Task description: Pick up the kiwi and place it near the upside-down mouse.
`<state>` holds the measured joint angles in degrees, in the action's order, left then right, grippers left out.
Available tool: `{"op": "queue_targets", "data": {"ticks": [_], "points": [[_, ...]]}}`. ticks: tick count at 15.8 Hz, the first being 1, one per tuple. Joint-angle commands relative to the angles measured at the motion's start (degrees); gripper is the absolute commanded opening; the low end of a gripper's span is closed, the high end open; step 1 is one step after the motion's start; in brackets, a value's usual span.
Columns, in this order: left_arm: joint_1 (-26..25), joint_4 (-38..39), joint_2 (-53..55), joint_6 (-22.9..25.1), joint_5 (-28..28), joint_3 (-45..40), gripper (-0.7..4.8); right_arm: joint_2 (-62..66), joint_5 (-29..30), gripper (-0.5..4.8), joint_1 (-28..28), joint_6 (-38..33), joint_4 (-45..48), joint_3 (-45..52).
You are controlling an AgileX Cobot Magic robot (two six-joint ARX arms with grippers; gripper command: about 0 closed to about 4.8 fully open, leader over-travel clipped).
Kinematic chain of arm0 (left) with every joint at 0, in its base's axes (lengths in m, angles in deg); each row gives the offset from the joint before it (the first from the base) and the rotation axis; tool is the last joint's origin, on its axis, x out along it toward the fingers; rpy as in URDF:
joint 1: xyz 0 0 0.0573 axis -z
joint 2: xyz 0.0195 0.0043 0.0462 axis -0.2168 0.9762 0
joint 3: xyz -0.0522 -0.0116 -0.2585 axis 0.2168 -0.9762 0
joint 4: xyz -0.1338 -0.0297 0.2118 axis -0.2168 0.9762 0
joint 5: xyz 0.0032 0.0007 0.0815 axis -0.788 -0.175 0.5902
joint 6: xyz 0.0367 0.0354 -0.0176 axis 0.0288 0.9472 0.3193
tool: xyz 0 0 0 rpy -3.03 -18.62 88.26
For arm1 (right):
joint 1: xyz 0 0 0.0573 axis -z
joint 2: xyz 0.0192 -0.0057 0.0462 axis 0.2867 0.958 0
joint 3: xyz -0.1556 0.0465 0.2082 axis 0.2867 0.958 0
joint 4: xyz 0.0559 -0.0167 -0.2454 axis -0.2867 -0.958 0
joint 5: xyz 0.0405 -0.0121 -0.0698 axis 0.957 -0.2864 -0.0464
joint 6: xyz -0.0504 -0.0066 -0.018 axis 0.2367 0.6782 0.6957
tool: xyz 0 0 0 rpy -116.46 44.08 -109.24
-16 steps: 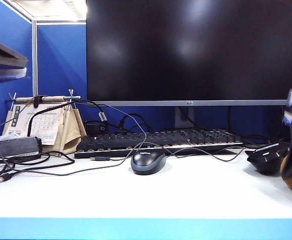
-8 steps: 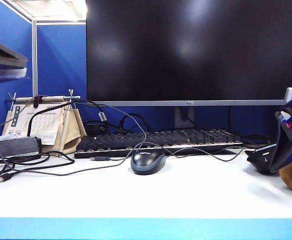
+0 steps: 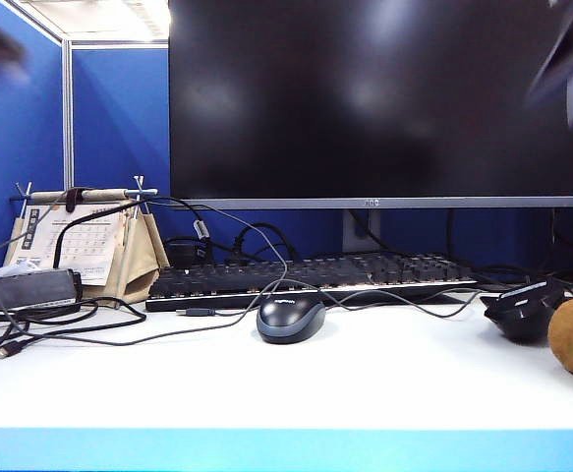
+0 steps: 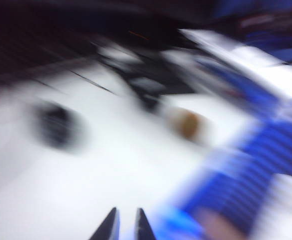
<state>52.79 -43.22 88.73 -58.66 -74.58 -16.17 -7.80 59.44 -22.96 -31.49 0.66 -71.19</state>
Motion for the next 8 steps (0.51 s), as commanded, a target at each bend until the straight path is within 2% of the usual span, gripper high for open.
{"op": "queue_targets", "data": {"ticks": [1,3,5,6,8], "points": [[-0.04,1.38,0.09,1.49,22.32,1.66,0.55,-10.91,-10.14,1.45,0.09,1.46,0.59,1.33],[-0.04,1.07,0.09,1.49,27.39,1.36,0.55,-19.96,-13.57,1.47,0.07,1.18,-0.24,6.29],[-0.04,2.16,0.17,2.49,32.94,0.50,0.55,-29.55,-14.16,1.47,-0.07,-0.72,-0.31,12.81],[-0.04,2.05,0.20,2.47,37.05,-1.53,0.55,-38.14,-15.52,1.48,-0.07,-2.29,-2.43,17.73],[-0.09,1.84,0.22,1.16,38.84,-4.70,0.56,-44.22,-14.58,1.49,-0.24,-4.42,-8.66,20.87]]}}
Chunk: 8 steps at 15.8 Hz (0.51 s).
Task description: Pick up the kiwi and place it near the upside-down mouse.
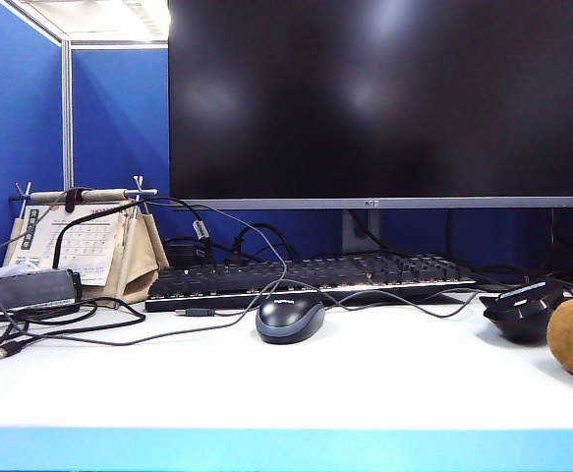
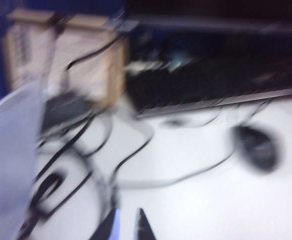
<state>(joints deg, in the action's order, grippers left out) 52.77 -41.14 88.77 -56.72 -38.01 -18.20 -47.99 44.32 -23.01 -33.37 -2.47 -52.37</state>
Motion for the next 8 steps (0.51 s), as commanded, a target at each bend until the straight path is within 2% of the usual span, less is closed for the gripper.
{"op": "queue_targets", "data": {"ticks": [1,4,6,8], "points": [[-0.04,-1.70,-0.31,-2.97,1.75,-5.27,0.57,-2.86,2.56,1.48,-0.31,-2.73,-8.63,2.12],[-0.07,-4.20,-0.35,-4.15,2.34,-11.13,0.57,-3.89,1.07,1.48,-0.13,-1.33,-12.74,2.32],[0.04,-4.61,-0.22,-4.04,0.59,-11.61,0.57,-3.89,-0.04,1.47,-0.13,-1.36,-13.05,3.78],[0.02,-4.57,-0.24,-4.26,-2.14,-11.61,0.57,-3.89,-0.04,1.48,-0.15,-1.51,-13.09,9.90]]}}
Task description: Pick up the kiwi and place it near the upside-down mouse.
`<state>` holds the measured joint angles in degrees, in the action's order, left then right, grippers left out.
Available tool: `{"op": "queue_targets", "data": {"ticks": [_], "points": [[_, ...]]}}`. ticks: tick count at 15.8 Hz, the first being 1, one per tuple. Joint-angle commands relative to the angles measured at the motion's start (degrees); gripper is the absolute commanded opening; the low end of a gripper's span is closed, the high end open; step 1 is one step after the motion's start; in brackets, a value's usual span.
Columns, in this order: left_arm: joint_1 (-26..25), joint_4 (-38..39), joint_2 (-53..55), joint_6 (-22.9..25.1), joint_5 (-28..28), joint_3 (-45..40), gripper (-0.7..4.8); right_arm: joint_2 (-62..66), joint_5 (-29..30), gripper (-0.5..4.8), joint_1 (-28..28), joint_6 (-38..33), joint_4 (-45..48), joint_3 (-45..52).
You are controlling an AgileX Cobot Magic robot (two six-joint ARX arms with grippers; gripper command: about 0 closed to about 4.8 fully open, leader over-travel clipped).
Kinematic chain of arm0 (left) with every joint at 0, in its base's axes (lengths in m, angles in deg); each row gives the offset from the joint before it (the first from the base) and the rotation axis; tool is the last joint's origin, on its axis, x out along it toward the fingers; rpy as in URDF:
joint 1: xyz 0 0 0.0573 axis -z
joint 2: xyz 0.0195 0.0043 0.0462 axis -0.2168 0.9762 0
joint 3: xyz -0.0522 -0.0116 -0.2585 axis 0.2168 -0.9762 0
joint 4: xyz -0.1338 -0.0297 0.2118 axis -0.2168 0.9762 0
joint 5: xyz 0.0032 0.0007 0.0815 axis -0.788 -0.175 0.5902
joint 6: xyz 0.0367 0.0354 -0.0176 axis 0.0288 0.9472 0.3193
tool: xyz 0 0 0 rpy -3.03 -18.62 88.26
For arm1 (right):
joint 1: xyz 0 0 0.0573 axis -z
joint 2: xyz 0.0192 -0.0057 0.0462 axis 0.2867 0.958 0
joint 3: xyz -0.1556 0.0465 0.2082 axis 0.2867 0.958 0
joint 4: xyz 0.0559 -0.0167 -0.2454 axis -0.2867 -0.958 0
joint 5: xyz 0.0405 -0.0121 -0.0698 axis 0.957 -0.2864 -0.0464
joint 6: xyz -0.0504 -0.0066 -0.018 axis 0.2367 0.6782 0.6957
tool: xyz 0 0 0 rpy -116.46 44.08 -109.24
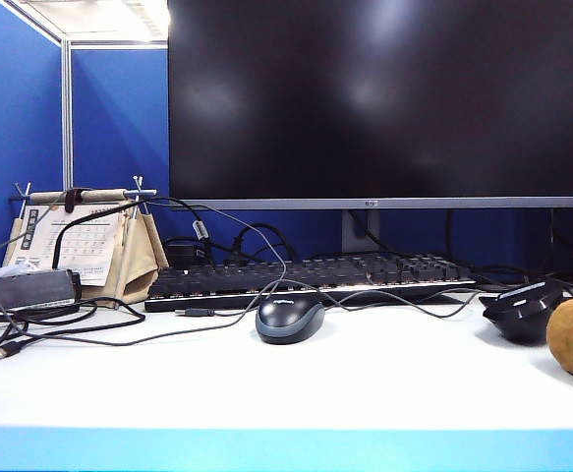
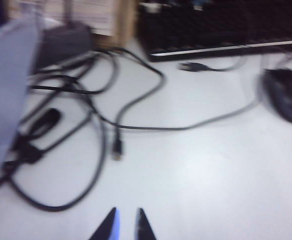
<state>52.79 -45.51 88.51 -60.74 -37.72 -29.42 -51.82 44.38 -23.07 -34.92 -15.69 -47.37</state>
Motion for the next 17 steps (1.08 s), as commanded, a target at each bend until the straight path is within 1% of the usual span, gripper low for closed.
{"op": "queue_targets", "data": {"ticks": [1,5,6,7,8,17], "points": [[0.00,-0.20,0.02,-0.17,-2.43,-0.39,0.57,0.07,-0.09,1.48,-0.13,-0.13,0.31,6.43],[0.00,-0.17,-0.02,-0.15,-2.21,-0.37,0.57,0.59,-0.11,1.47,-0.07,0.07,1.46,6.69],[0.00,-0.17,0.00,-0.15,-2.19,-0.37,0.57,0.59,-0.09,1.36,-0.07,0.20,1.44,6.69],[-0.02,-0.17,-0.02,-0.15,-2.19,-0.37,0.57,0.59,0.13,0.59,-0.07,0.20,1.44,6.69],[-0.02,-0.17,-0.02,-0.15,-2.19,-0.37,0.57,0.59,0.20,0.02,-0.09,0.15,1.46,6.69],[-0.02,-0.17,-0.02,-0.15,-2.19,-0.37,0.57,0.55,0.09,-0.01,-0.07,0.17,1.49,6.67]]}}
